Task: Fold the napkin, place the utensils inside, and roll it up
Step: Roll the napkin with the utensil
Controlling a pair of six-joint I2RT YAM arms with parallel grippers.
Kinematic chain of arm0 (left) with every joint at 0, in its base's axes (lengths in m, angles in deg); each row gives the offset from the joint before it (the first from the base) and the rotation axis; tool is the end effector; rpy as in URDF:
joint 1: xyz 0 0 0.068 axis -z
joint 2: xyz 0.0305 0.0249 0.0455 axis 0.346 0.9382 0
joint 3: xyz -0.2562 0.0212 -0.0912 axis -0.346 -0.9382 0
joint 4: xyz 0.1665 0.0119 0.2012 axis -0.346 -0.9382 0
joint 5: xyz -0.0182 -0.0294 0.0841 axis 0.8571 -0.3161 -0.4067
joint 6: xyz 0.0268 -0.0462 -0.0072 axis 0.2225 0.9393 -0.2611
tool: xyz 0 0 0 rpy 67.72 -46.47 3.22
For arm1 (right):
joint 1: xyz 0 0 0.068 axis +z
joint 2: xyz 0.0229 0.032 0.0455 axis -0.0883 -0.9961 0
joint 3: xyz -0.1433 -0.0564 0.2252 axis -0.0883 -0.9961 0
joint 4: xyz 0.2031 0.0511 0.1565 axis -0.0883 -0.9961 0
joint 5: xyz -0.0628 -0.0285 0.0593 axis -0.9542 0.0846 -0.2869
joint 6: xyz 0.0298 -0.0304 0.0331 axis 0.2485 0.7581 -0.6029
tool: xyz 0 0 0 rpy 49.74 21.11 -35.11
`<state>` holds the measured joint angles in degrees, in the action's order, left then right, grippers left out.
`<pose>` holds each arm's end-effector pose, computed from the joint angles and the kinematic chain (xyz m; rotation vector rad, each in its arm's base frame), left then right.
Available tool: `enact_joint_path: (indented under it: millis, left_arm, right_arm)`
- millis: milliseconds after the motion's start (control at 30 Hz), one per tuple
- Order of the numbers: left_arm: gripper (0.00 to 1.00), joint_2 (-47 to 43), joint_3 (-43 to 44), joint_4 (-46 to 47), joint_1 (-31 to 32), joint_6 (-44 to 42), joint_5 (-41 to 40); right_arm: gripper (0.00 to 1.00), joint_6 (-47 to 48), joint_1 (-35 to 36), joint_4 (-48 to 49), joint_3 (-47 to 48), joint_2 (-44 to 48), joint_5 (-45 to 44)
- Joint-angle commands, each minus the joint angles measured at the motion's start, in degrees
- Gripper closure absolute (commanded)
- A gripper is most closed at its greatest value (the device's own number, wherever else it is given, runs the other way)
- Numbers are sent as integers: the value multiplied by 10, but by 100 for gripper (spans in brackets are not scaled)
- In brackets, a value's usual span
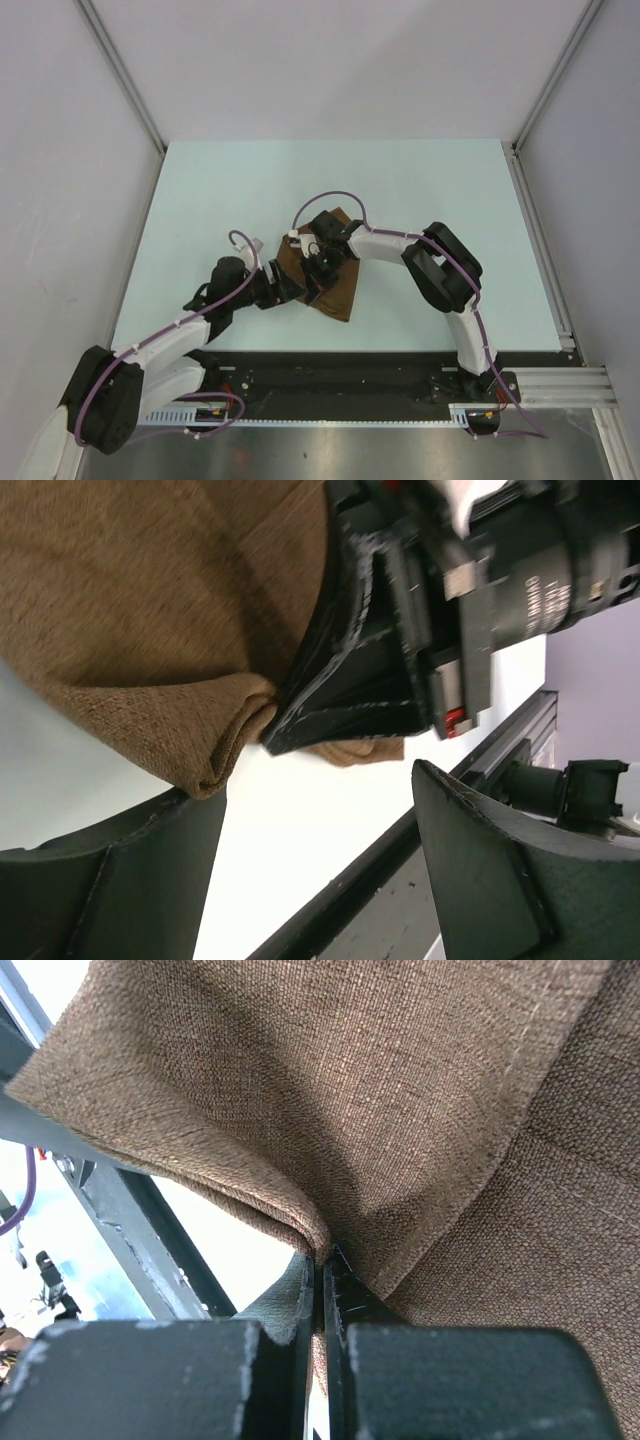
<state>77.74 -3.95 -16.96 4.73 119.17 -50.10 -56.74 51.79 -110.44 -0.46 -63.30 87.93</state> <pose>0.1656 -0.0926 0.1572 -0.1562 2.3117 -1.1146 0.2766 0.3250 0.1348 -1.1191 2.6696 1.1208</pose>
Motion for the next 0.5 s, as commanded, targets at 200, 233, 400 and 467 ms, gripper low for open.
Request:
enact_joint_path:
  millis: [200,233,400,467]
  left_arm:
    - [21,47,-14,124,3,16,-1]
    - [21,51,-15,130,3,15,-3]
    - [23,53,-22,150,3,-4,-36]
    - [24,50,-30,158,3,-6,-54]
  right_arm:
    - [100,-7,5,-3,-7,-28,-26]
    - [100,-7,4,-2,-7,-28,-26]
    - [100,-13,5,1,-9,-29,-24]
    - [100,-12,4,2,-10,-29,-20]
